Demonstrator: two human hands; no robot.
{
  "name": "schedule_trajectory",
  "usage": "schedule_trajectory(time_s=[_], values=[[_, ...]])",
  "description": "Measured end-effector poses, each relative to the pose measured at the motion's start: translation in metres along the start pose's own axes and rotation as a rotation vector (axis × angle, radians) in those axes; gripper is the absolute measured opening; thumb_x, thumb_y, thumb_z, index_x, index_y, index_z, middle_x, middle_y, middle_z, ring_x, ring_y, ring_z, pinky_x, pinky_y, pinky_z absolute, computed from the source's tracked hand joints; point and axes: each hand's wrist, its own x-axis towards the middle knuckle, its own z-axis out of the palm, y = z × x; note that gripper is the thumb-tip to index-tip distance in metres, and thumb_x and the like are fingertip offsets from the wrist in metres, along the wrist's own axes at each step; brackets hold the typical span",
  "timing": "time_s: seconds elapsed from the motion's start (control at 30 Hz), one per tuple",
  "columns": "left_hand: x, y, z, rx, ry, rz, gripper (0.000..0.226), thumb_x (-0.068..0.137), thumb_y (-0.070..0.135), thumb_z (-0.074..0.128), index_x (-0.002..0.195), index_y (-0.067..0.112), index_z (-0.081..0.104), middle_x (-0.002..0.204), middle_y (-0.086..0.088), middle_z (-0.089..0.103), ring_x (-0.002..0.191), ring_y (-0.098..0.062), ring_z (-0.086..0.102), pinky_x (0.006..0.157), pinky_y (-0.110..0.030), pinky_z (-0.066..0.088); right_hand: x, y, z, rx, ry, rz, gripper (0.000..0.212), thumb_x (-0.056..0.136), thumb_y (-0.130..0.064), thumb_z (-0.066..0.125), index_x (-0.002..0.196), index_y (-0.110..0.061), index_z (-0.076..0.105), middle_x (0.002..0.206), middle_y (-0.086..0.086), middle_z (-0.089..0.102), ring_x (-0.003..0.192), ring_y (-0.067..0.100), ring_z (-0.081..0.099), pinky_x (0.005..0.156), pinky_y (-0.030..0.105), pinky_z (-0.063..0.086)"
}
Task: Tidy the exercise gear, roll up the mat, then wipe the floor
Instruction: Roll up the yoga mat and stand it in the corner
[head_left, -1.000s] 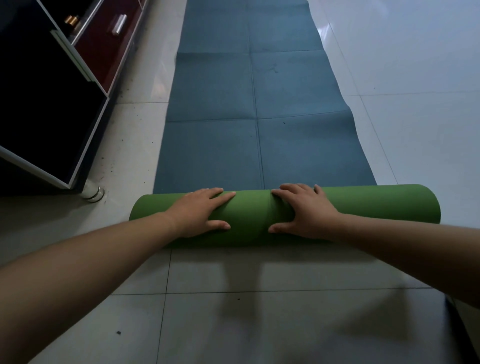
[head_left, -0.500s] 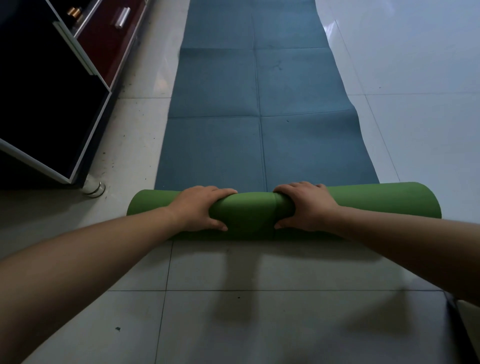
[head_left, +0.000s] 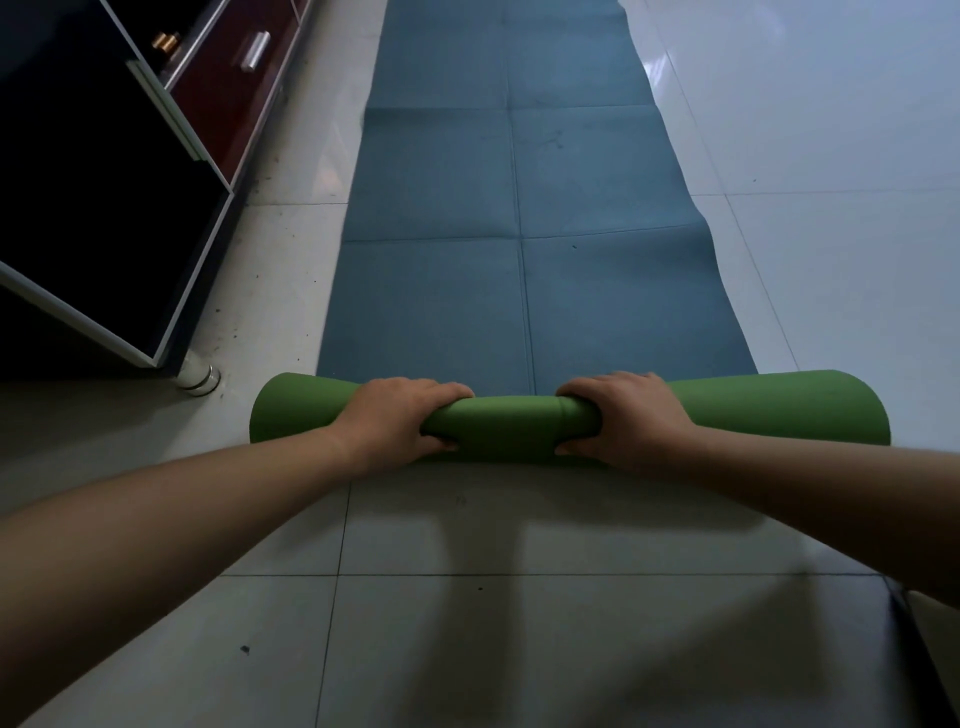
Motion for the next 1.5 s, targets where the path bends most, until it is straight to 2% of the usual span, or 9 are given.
schedule_trajectory(time_s=[0.13, 0.33, 0.53, 0.77, 0.9, 1.1, 1.2, 1.37, 1.5], values=[[-0.005, 0.006, -0.008, 0.029, 0.005, -0.014, 0.039, 0.082, 0.047, 0.061, 0.119, 0.039, 0.05, 0.108, 0.008, 0.064, 0.099, -0.019, 0.06, 0.074, -0.034, 0.048, -0.008, -0.004, -0.005, 0.005, 0.02, -0.007, 0.044, 0.071, -0.059, 0.067, 0.108, -0.036, 0.058, 0.099, -0.008, 0.067, 0.095, 0.02, 0.06, 0.066, 0.028, 0.034], [-0.02, 0.014, -0.016, 0.093, -0.018, -0.041, 0.034, 0.086, 0.045, 0.057, 0.119, 0.039, 0.052, 0.104, 0.004, 0.068, 0.095, -0.023, 0.061, 0.071, -0.032, 0.048, -0.02, -0.014, -0.012, -0.014, -0.017, -0.005, 0.036, 0.074, -0.055, 0.066, 0.105, -0.037, 0.061, 0.09, -0.004, 0.069, 0.087, 0.022, 0.062, 0.061, 0.027, 0.033], [-0.044, 0.018, -0.021, 0.076, -0.051, -0.067, 0.033, 0.085, 0.042, 0.059, 0.118, 0.04, 0.055, 0.101, 0.003, 0.069, 0.095, -0.025, 0.062, 0.071, -0.031, 0.045, -0.03, -0.028, -0.015, 0.014, -0.082, -0.031, 0.035, 0.075, -0.053, 0.066, 0.106, -0.036, 0.062, 0.091, -0.005, 0.069, 0.088, 0.021, 0.062, 0.063, 0.027, 0.039], [-0.066, 0.021, -0.017, -0.022, -0.158, -0.071, 0.036, 0.083, 0.045, 0.062, 0.118, 0.041, 0.055, 0.104, 0.007, 0.068, 0.099, -0.02, 0.061, 0.076, -0.03, 0.043, -0.038, -0.039, -0.011, 0.053, -0.187, -0.062, 0.036, 0.073, -0.052, 0.07, 0.104, -0.036, 0.061, 0.094, -0.008, 0.067, 0.092, 0.017, 0.06, 0.064, 0.025, 0.035], [-0.047, 0.013, -0.023, -0.037, -0.152, -0.081, 0.045, 0.081, 0.048, 0.064, 0.123, 0.041, 0.049, 0.111, 0.009, 0.065, 0.102, -0.017, 0.058, 0.074, -0.025, 0.038, -0.025, -0.031, -0.011, 0.069, -0.15, -0.025, 0.045, 0.071, -0.053, 0.071, 0.11, -0.036, 0.056, 0.102, -0.008, 0.065, 0.098, 0.019, 0.059, 0.067, 0.026, 0.036], [-0.022, -0.007, -0.016, -0.137, -0.269, -0.116, 0.069, 0.077, 0.048, 0.069, 0.136, 0.04, 0.033, 0.133, 0.01, 0.05, 0.117, -0.015, 0.049, 0.095, -0.034, 0.043, -0.003, -0.021, -0.003, 0.055, -0.158, -0.026, 0.065, 0.068, -0.059, 0.071, 0.123, -0.034, 0.049, 0.12, -0.007, 0.06, 0.111, 0.02, 0.054, 0.086, 0.033, 0.04], [-0.022, -0.012, -0.007, -0.084, -0.18, -0.09, 0.079, 0.078, 0.049, 0.067, 0.144, 0.035, 0.025, 0.145, 0.008, 0.039, 0.13, -0.016, 0.04, 0.106, -0.036, 0.035, 0.009, -0.013, 0.003, 0.037, -0.17, 0.004, 0.076, 0.067, -0.062, 0.069, 0.131, -0.032, 0.042, 0.128, -0.004, 0.053, 0.117, 0.02, 0.05, 0.094, 0.035, 0.037], [-0.018, -0.004, 0.009, 0.014, -0.007, 0.022, 0.063, 0.09, 0.033, 0.056, 0.145, 0.033, 0.026, 0.153, -0.001, 0.027, 0.138, -0.023, 0.028, 0.113, -0.04, 0.025, 0.023, -0.002, 0.008, 0.07, -0.144, 0.109, 0.079, 0.067, -0.064, 0.068, 0.134, -0.03, 0.041, 0.131, -0.002, 0.049, 0.119, 0.021, 0.047, 0.1, 0.038, 0.033], [-0.008, 0.014, 0.017, 0.051, -0.128, 0.009, 0.059, 0.095, 0.041, 0.044, 0.147, 0.037, 0.016, 0.158, -0.001, 0.007, 0.145, -0.025, 0.007, 0.116, -0.047, 0.015, 0.02, -0.007, 0.012, 0.081, -0.016, 0.094, 0.068, 0.074, -0.056, 0.067, 0.132, -0.029, 0.045, 0.138, -0.002, 0.043, 0.127, 0.02, 0.039, 0.105, 0.037, 0.028]])
